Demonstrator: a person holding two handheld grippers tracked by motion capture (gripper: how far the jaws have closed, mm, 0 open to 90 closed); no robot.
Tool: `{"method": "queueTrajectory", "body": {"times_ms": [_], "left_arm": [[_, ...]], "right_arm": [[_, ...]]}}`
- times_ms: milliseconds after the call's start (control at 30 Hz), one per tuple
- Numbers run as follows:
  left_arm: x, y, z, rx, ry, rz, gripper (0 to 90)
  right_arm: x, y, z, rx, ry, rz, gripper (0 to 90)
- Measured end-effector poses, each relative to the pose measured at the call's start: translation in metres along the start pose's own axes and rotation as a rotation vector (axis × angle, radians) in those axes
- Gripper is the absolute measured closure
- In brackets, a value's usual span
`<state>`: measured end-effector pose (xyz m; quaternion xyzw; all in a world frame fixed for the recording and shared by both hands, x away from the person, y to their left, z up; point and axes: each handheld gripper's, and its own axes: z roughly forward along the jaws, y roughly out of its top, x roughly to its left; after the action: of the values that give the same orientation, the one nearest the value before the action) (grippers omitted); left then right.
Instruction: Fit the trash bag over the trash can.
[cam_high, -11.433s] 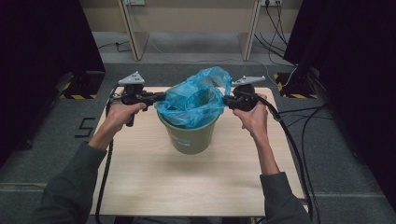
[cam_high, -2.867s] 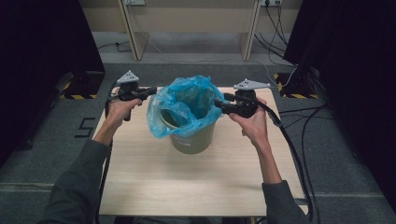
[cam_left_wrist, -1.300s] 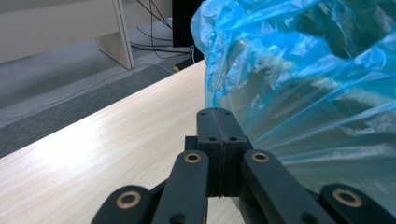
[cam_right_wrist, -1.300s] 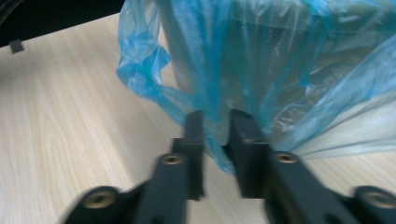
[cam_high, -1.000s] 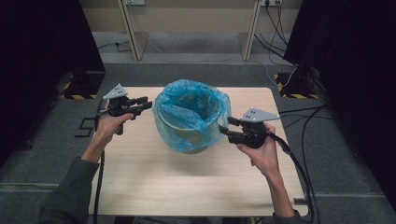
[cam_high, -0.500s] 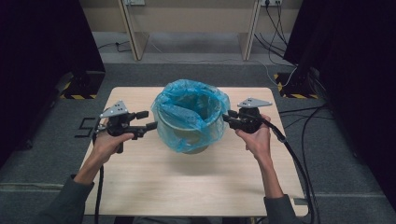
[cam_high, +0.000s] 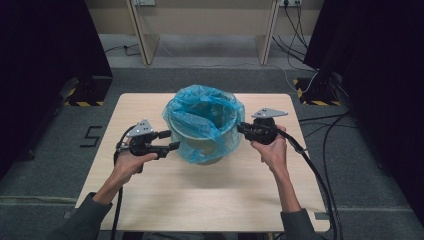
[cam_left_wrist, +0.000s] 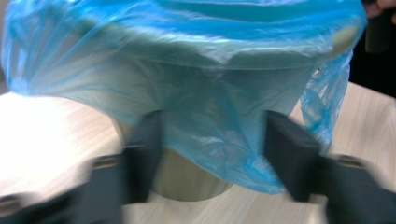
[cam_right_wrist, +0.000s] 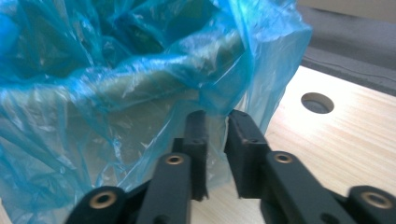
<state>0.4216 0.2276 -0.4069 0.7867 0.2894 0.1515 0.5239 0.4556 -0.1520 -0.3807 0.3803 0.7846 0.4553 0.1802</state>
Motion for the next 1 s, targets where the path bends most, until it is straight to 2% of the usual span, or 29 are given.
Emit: {"method": "queueTrajectory", "body": {"times_ms": [33,67,133,167,233,267,300,400,433,533,600,667,767,867,933,967,1000], "left_arm": [[-0.002,0.000,0.001,0.001,0.008,0.037,67.7],[-0.003,0.000,0.002,0.005,0.010,0.055,74.7],[-0.004,-0.001,0.002,0.007,0.007,0.070,85.7],[-0.004,-0.003,0.001,0.015,0.004,0.095,87.3],[-0.003,-0.004,0.001,0.022,0.012,0.105,89.0],[-0.001,-0.007,0.001,0.028,0.014,0.104,89.0],[0.005,-0.013,0.001,0.041,0.017,0.097,89.6],[0.010,-0.018,0.000,0.052,0.025,0.089,89.7],[0.015,-0.023,0.001,0.066,0.044,0.091,89.7],[0.020,-0.029,0.004,0.078,0.052,0.077,89.7],[0.023,-0.035,0.006,0.094,0.050,0.072,89.7],[0.023,-0.036,0.005,0.096,0.049,0.077,89.7],[0.023,-0.035,0.002,0.088,0.053,0.078,89.6],[0.022,-0.033,0.001,0.084,0.051,0.082,87.6],[0.020,-0.031,-0.001,0.082,0.044,0.089,85.7],[0.018,-0.030,-0.001,0.086,0.033,0.101,84.8],[0.018,-0.030,-0.001,0.086,0.033,0.101,83.5]], "right_arm": [[0.000,0.000,-0.002,-0.001,0.000,-0.001,72.4],[0.001,0.000,-0.002,-0.002,-0.002,0.001,71.6],[0.001,0.000,-0.003,-0.003,-0.002,0.005,70.8],[0.000,-0.001,-0.004,-0.014,-0.005,0.010,67.8],[-0.002,0.000,-0.007,-0.033,-0.018,0.029,61.1],[-0.002,0.000,-0.007,-0.033,-0.018,0.029,61.1],[-0.004,0.002,-0.011,-0.052,-0.035,0.047,55.6],[-0.009,0.005,-0.015,-0.072,-0.039,0.079,48.5],[-0.010,0.006,-0.014,-0.076,-0.043,0.093,46.7],[-0.011,0.007,-0.012,-0.079,-0.047,0.100,46.2],[-0.012,0.007,-0.004,-0.063,-0.040,0.104,48.9],[-0.014,0.005,0.003,-0.048,-0.023,0.096,55.8],[-0.016,0.002,0.010,-0.047,0.045,0.066,74.8],[-0.018,0.001,0.014,-0.031,0.045,0.040,86.8],[-0.020,0.000,0.015,-0.023,0.038,0.035,88.8],[-0.023,-0.001,0.020,0.012,0.004,0.010,90.0],[-0.023,-0.001,0.020,0.012,0.004,0.010,90.0]]}}
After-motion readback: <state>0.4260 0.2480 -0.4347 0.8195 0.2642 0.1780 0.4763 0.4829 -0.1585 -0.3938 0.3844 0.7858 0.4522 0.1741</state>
